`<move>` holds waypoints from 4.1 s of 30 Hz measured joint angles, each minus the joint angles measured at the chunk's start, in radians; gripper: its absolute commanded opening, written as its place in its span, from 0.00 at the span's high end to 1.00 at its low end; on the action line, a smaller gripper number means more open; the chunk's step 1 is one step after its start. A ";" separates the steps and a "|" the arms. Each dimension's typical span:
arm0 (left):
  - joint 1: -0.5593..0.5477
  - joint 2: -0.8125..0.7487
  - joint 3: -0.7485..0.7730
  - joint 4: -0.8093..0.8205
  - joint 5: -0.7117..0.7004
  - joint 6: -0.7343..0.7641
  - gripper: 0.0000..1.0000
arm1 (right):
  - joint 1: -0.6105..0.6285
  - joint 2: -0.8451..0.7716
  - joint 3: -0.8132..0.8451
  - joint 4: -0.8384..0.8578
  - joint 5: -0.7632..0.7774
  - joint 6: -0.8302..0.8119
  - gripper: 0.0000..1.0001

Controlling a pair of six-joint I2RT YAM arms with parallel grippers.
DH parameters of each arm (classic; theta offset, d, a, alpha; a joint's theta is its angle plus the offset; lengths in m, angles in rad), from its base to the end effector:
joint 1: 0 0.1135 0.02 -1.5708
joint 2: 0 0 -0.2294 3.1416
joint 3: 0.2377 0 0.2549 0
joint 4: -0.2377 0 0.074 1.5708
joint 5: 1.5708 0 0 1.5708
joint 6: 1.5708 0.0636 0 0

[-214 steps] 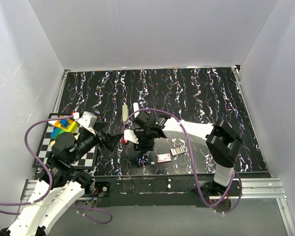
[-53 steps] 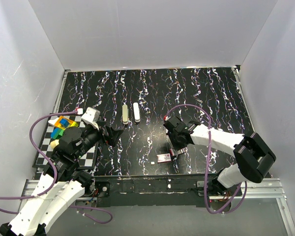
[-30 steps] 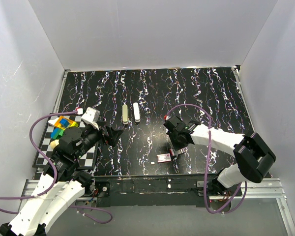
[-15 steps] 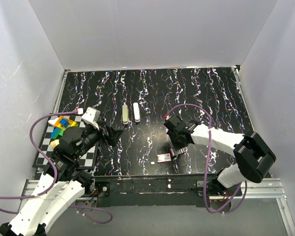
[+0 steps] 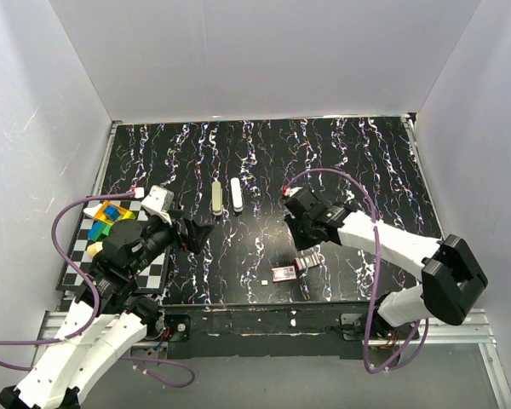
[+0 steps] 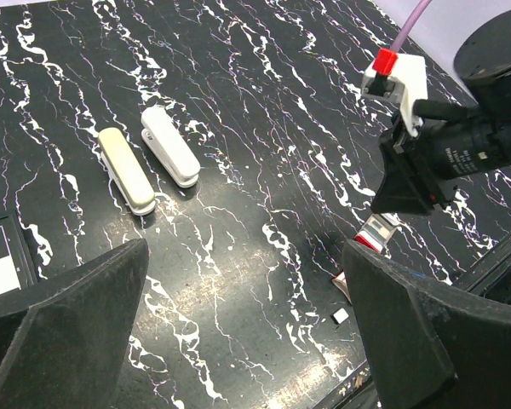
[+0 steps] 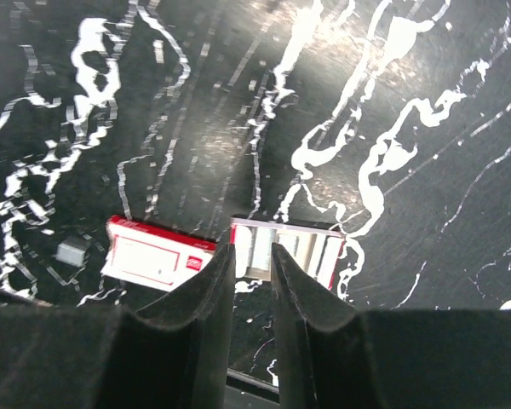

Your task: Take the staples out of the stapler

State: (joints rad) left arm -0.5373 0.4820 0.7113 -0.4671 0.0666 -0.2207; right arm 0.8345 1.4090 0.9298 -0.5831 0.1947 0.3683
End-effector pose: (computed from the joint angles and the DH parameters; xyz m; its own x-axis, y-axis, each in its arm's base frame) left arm 0.1507 -0.0947 0.3022 -0.3214 -0.0628 -0.9449 0.5082 0.8305 -0.2280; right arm 0.2085 0.2118 0.1598 -0.7862 -0.3415 -0.5151 -0.4080 0.9128 0.0176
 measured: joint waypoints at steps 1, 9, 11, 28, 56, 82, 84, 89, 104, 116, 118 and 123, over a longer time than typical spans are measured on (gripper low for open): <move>0.000 0.000 0.000 0.000 0.000 0.000 0.02 | 0.004 -0.014 0.008 -0.001 -0.013 -0.008 0.68; 0.000 -0.002 0.000 0.000 -0.008 0.000 0.02 | 0.124 -0.032 0.061 -0.001 -0.106 -0.138 0.64; 0.000 -0.004 0.000 0.000 -0.011 0.000 0.02 | 0.174 -0.022 0.072 0.000 -0.120 -0.180 0.62; 0.001 -0.041 0.000 -0.001 -0.038 -0.004 0.02 | 0.351 0.022 0.070 0.036 -0.257 -0.629 0.51; 0.006 -0.074 0.000 -0.005 -0.041 -0.004 0.02 | 0.383 0.234 0.067 0.086 -0.359 -0.867 0.51; 0.013 -0.082 0.000 -0.013 -0.041 -0.004 0.02 | 0.382 0.290 0.097 0.089 -0.347 -0.895 0.57; 0.015 -0.082 0.000 -0.013 -0.041 -0.004 0.02 | 0.382 0.290 0.097 0.090 -0.344 -0.895 0.59; 0.018 -0.082 0.000 -0.013 -0.040 -0.004 0.02 | 0.378 0.290 0.097 0.095 -0.332 -0.889 0.66; 0.019 -0.082 0.000 -0.013 -0.040 -0.004 0.02 | 0.375 0.298 0.105 0.119 -0.306 -0.856 0.85; 0.019 -0.080 0.000 -0.012 -0.041 -0.004 0.02 | 0.344 0.134 0.101 0.114 -0.243 -0.761 0.85; 0.021 -0.078 0.000 -0.012 -0.041 -0.004 0.02 | 0.333 0.090 0.100 0.107 -0.214 -0.728 0.85; 0.024 -0.071 0.000 -0.013 -0.041 -0.005 0.02 | 0.308 0.012 0.087 0.055 -0.119 -0.618 0.86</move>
State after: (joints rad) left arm -0.5133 0.4114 0.7113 -0.4797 0.0254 -0.2253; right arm 1.1423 1.4208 1.0168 -0.5282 0.0757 -0.2493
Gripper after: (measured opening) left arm 0.981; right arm 0.216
